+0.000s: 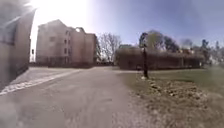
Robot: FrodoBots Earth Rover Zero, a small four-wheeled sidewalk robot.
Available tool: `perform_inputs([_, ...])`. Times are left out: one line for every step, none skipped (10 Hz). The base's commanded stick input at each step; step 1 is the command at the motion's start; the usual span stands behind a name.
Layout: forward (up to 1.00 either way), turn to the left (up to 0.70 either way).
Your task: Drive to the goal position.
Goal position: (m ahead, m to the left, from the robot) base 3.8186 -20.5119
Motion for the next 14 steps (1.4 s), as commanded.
perform_inputs([0.85, 0.34])
perform_inputs([0.85, 0.34])
perform_inputs([0.85, 0.21])
perform_inputs([0.85, 0.0])
perform_inputs([0.85, 0.0])
perform_inputs([0.85, 0.0])
perform_inputs([0.85, 0.0])
perform_inputs([0.85, 0.0])
perform_inputs([0.85, 0.0])
perform_inputs([0.85, 0.0])
perform_inputs([0.85, 0.0])
perform_inputs([0.85, 0.0])
perform_inputs([0.85, 0.0])
perform_inputs([0.85, 0.0])
